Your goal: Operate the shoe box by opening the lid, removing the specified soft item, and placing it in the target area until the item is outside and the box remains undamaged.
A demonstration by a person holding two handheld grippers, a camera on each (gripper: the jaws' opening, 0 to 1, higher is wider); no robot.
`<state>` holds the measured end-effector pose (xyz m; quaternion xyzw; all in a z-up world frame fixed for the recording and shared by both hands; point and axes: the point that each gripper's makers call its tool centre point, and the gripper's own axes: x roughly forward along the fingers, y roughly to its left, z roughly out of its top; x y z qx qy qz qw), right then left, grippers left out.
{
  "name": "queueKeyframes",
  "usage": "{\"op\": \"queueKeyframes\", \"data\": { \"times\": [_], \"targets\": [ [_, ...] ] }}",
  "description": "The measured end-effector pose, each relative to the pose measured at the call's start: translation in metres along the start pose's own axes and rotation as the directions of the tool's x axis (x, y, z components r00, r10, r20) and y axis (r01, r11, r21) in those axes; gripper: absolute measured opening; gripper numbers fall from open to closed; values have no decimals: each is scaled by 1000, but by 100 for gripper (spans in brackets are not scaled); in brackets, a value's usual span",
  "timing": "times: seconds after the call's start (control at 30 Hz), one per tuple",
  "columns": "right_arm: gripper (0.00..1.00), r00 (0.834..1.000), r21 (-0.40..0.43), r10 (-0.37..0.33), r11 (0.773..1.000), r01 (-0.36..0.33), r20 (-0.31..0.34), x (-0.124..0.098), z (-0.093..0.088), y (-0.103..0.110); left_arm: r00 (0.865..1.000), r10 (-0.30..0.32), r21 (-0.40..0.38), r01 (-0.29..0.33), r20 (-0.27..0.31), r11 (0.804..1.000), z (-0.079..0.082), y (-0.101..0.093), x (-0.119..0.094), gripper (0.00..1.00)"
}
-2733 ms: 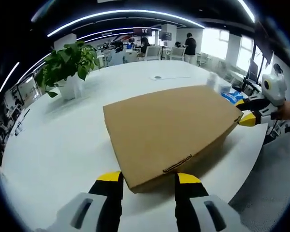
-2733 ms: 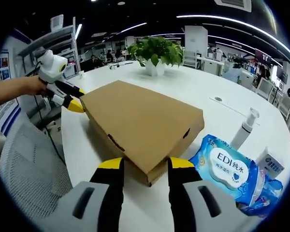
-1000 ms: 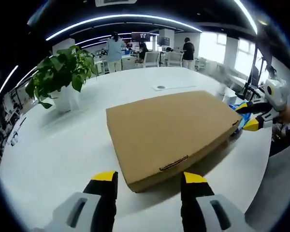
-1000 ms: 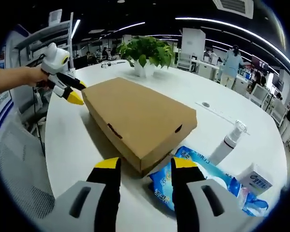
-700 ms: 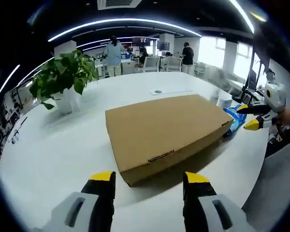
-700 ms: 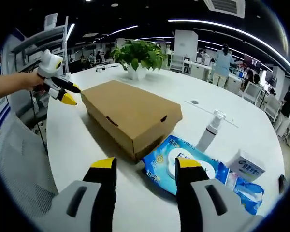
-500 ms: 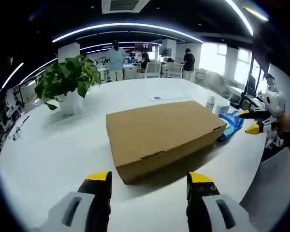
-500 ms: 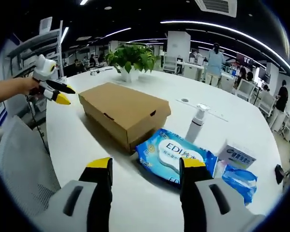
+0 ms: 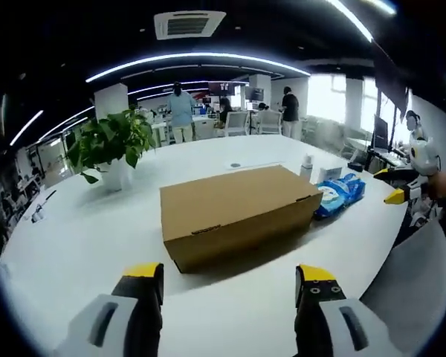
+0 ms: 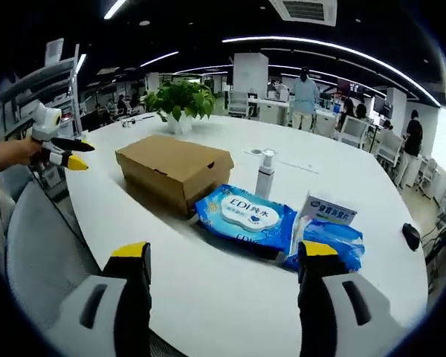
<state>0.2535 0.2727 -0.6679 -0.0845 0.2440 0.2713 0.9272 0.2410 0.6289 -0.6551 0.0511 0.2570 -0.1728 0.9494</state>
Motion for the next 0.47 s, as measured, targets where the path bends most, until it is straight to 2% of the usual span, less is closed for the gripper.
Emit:
{"op": "queueKeyframes", "data": {
  "times": [0.17, 0.27, 0.37, 0.47],
  "targets": [
    [86, 1000, 11, -16, 1000, 16, 9, -16, -5, -3, 998, -12, -36, 15, 59, 999, 9, -9, -11, 86],
    [90, 1000, 17, -20, 1000, 20, 19, -23, -4, -4, 998, -13, -51, 16, 66, 999, 9, -13, -16, 91],
    [95, 1000, 8, -17, 1000, 17, 21, -27, -5, -3, 997, -9, -34, 12, 79, 999, 9, -18, -20, 92],
    [96, 999, 13, -14, 1000, 13, 33, -32, -4, -1, 997, -19, -21, 20, 74, 1000, 5, -24, -24, 98]
  ]
}}
